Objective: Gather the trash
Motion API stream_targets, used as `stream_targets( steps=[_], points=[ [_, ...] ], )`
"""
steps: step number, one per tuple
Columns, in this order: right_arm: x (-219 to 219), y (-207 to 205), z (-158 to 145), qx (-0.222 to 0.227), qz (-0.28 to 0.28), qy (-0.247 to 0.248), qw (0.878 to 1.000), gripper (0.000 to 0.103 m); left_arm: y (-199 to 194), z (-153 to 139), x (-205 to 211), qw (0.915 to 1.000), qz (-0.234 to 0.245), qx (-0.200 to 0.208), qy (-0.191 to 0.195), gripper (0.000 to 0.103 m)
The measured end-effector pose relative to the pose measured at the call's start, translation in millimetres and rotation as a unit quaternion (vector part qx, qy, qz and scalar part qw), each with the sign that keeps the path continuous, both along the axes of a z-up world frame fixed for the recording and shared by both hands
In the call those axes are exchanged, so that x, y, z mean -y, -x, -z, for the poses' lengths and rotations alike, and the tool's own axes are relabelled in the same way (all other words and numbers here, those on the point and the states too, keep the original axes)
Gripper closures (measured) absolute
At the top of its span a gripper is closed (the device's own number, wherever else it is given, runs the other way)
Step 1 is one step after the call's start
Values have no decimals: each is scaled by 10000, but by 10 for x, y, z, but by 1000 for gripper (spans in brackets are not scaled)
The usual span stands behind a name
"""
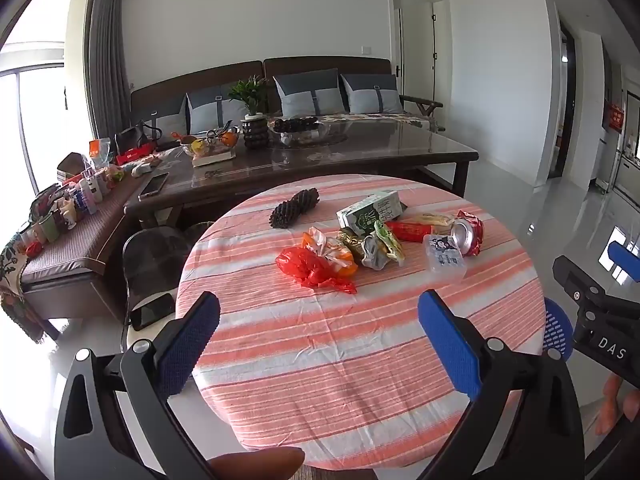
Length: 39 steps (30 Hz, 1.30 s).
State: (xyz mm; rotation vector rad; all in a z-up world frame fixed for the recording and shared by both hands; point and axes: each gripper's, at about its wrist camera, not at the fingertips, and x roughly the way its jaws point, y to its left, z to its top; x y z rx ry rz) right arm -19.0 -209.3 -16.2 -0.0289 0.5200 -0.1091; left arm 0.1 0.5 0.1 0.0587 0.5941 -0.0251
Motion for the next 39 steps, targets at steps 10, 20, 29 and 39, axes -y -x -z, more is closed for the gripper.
stream_targets(
  steps=[10, 20, 29, 39],
  points=[
    [-11, 10, -1, -2, 38, 45, 10000, 5, 1, -9, 6, 10000, 18, 1, -6, 5],
    [5, 19, -2, -21, 62, 43, 10000, 5, 18, -40, 17, 10000, 16, -1, -2, 5],
    [20, 16, 4, -4, 146, 82, 9999, 5, 7, 68, 86, 10000, 43, -54, -27, 5],
    [35, 16, 5, -1, 160, 84, 9998, 5, 3, 70, 89, 10000, 38, -60, -33, 5]
  ],
)
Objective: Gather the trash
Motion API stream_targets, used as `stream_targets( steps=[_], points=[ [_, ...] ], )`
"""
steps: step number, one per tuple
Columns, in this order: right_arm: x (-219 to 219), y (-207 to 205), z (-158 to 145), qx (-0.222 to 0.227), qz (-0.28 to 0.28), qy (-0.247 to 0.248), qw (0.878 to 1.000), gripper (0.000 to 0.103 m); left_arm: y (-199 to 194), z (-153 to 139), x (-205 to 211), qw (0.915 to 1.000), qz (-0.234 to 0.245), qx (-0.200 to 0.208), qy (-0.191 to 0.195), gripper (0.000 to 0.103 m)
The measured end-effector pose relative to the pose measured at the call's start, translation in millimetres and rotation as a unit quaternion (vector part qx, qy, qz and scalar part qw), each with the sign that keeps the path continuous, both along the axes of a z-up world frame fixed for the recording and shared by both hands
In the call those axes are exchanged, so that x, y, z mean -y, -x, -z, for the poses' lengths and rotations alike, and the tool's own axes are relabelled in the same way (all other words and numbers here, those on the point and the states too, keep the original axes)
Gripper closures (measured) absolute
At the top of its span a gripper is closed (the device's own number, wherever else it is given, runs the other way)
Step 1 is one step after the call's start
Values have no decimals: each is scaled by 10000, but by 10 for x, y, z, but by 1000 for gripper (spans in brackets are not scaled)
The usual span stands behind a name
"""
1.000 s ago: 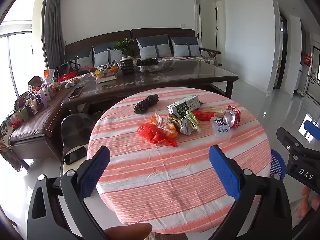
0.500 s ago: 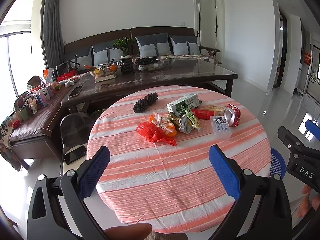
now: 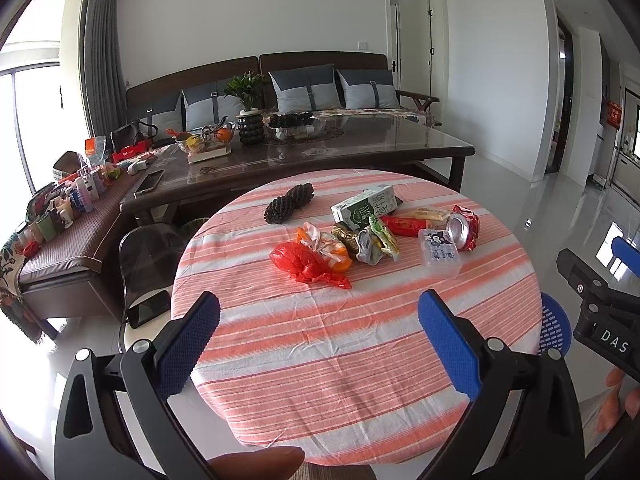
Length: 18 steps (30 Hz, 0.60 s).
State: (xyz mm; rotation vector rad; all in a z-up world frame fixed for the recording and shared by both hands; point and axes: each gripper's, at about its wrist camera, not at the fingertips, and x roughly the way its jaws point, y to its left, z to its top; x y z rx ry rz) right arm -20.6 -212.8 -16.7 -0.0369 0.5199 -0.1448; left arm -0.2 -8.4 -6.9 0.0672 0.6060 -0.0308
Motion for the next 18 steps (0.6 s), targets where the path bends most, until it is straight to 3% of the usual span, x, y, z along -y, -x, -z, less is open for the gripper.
stream_targets(
  steps=[18],
  points=[
    [20, 5, 24, -11, 3, 24, 10000, 5, 9, 31, 5, 10000, -3, -15, 8, 5]
  ],
)
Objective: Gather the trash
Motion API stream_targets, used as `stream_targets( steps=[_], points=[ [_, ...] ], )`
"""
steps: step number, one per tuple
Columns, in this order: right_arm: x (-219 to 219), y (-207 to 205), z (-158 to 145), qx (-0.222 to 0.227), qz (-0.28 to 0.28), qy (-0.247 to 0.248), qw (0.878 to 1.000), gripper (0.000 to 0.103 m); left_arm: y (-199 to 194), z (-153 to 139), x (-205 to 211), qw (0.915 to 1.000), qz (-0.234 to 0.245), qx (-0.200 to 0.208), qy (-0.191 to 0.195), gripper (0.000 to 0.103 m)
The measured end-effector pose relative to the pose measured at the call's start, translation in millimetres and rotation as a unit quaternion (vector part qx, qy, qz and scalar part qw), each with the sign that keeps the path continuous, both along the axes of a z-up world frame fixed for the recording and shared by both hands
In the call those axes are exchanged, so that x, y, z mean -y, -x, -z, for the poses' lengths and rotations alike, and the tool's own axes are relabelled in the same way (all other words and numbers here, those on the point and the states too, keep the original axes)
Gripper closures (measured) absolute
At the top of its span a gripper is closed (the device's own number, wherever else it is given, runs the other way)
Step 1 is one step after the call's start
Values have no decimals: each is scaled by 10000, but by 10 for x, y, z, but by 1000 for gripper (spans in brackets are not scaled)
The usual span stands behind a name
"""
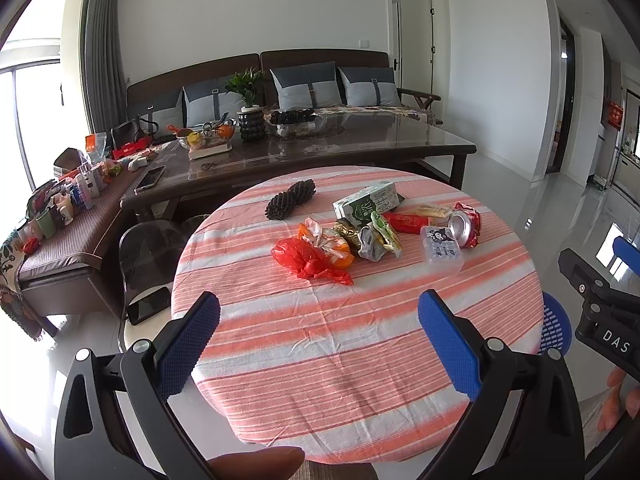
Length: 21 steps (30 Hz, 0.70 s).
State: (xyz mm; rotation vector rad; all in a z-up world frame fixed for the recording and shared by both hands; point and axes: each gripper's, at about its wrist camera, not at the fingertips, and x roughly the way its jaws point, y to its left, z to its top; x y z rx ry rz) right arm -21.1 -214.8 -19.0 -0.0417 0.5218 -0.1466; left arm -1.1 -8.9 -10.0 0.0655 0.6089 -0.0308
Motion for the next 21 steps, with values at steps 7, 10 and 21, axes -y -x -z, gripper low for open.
stream_targets(
  steps=[7, 10, 21],
  points=[
    [-9, -4, -4, 7, 0, 0, 10000, 5, -3, -1, -2, 10000, 1, 0, 2, 5],
    [-9, -5, -6, 5, 1, -3, 10000, 5, -8, -6, -6, 10000, -1, -6, 3, 5],
    [-17, 0, -3, 6, -2, -2, 10000, 5, -10, -9, -9, 10000, 1, -10, 7, 5]
  ],
)
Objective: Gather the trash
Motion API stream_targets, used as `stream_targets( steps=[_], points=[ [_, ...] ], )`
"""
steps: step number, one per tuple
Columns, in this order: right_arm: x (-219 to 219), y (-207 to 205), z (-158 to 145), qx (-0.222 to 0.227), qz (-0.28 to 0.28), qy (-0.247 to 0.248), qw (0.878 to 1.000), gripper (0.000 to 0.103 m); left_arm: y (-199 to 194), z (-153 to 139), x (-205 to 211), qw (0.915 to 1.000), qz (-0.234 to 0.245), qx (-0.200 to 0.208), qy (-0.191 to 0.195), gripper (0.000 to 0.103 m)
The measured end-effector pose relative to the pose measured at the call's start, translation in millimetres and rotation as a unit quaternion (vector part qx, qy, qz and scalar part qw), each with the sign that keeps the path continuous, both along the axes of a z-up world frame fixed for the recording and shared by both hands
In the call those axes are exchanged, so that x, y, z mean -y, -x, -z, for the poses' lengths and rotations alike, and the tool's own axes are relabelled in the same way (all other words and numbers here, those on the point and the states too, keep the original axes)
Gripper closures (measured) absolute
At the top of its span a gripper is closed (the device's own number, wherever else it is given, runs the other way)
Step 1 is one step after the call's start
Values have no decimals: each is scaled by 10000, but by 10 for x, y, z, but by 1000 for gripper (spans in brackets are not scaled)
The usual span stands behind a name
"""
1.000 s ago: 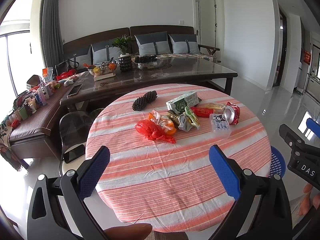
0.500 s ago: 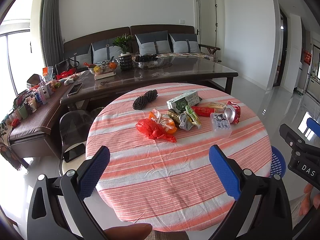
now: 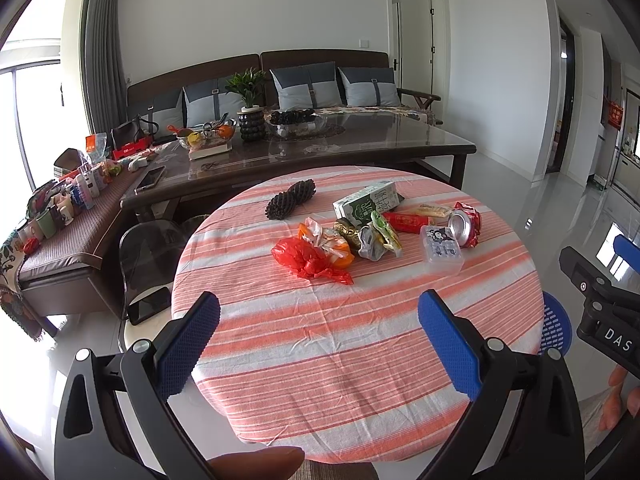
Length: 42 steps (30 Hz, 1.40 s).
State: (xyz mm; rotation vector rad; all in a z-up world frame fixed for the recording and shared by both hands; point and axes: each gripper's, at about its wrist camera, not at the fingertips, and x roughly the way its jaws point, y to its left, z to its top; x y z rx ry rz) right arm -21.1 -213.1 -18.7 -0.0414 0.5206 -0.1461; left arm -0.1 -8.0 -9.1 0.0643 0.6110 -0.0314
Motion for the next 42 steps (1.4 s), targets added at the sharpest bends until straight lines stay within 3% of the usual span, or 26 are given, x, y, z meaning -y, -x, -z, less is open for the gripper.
stream_targets(
  steps=[33, 42],
  points=[
    [-9, 29, 20, -13, -21, 7, 10000, 5, 26, 98, -20, 10000, -6, -51, 24, 5],
    [-32, -48, 143, -68, -41, -64, 9999, 5, -156, 407, -235, 9982, -134, -527, 264, 5]
  ],
)
